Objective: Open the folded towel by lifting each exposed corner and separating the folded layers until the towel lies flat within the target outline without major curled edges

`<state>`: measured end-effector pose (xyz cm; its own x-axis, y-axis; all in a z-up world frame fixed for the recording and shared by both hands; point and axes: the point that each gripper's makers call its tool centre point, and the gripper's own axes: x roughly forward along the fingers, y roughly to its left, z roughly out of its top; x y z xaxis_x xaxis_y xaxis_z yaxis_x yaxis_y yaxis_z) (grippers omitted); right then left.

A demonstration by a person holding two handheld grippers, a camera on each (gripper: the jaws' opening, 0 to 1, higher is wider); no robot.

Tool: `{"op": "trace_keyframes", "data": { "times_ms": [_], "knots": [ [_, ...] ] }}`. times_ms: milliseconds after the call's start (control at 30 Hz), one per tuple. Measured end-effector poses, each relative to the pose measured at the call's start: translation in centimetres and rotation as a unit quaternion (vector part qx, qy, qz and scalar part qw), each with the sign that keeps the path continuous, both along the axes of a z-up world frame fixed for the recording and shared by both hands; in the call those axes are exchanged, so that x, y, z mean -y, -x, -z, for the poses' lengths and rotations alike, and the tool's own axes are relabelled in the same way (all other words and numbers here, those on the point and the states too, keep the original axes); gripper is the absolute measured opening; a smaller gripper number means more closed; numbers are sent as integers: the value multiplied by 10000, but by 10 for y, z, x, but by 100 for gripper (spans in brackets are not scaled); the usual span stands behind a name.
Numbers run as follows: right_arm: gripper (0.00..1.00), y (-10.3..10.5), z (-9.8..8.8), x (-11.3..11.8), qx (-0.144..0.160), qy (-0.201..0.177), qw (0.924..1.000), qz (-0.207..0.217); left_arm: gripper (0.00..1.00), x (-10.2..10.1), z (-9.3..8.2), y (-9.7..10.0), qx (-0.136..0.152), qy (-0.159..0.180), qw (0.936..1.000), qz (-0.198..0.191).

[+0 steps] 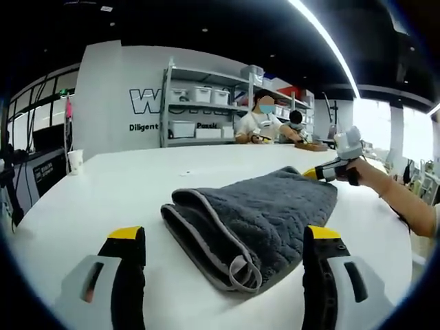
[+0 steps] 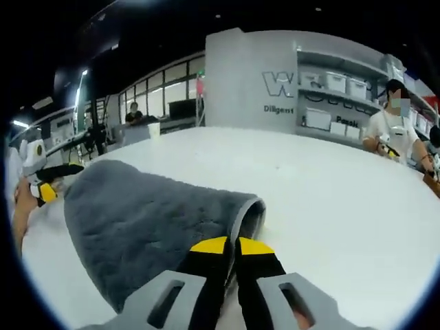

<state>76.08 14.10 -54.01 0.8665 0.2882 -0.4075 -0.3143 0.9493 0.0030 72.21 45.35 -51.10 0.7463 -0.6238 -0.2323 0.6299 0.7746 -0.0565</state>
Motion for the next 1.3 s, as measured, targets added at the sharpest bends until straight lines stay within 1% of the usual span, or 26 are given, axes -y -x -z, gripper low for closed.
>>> {"op": "trace_keyframes", "data": {
  "times_ms": [33, 67, 167, 267, 333, 367, 433, 500, 533, 600, 733, 833, 900, 1033, 1100, 1133, 1200, 1300],
  "knots": [
    [0, 0, 0, 0, 4, 1, 10000, 4, 93, -1, 0, 0, -1, 14, 10000, -12],
    [0, 2, 1, 0, 11, 22, 10000, 20, 93, -4, -4, -1, 19, 140, 9999, -82],
    [0, 6, 4, 0, -47, 57, 10000, 23, 93, -7, -7, -2, 51, 237, 9996, -126],
    [0, 15, 7, -4, -140, 188, 9997, -113, 93, -4, -5, -1, 26, 175, 9998, -67],
    [0, 22, 7, -6, -210, 287, 9991, -208, 94, 2, -4, 2, 16, 126, 9999, 87],
    [0, 26, 8, -8, -236, 344, 9988, -268, 94, 3, -4, 2, 25, 122, 9999, 100],
    [0, 35, 10, -13, -288, 456, 9978, -388, 93, 8, -9, 6, 197, 51, 9996, 180],
    [0, 44, 10, -19, -319, 606, 9959, -590, 93, 9, -10, 8, 249, 24, 9995, 212],
    [0, 45, 10, -19, -321, 623, 9957, -605, 93, 9, -11, 8, 257, 21, 9994, 219],
    [0, 52, 10, -22, -326, 790, 9940, -683, 93, 12, -12, 10, 312, 8, 9991, 284],
    [0, 64, 11, -29, -345, 1038, 9906, -826, 93, 12, -9, 11, 290, -79, 9991, 292],
    [0, 76, 12, -36, -364, 1295, 9861, -977, 93, 10, -8, 9, 299, -157, 9992, 220],
    [0, 85, 12, -40, -359, 1370, 9841, -1072, 93, 9, -8, 9, 294, -161, 9992, 194],
    [0, 101, 12, -50, -316, 1382, 9809, -1330, 93, 7, -7, 8, 273, -153, 9994, 148],
    [0, 115, 11, -59, -392, 1204, 9796, -1562, 93, 6, -7, 7, 271, -156, 9994, 126],
    [0, 119, 11, -62, -412, 1180, 9786, -1636, 93, 5, -7, 7, 271, -152, 9994, 118],
    [0, 132, 11, -69, -437, 1206, 9751, -1811, 93, 4, -8, 6, 274, -136, 9995, 88],
    [0, 146, 11, -78, -410, 1321, 9718, -1908, 93, 2, -10, 4, 294, -113, 9995, 40]
  ]
}}
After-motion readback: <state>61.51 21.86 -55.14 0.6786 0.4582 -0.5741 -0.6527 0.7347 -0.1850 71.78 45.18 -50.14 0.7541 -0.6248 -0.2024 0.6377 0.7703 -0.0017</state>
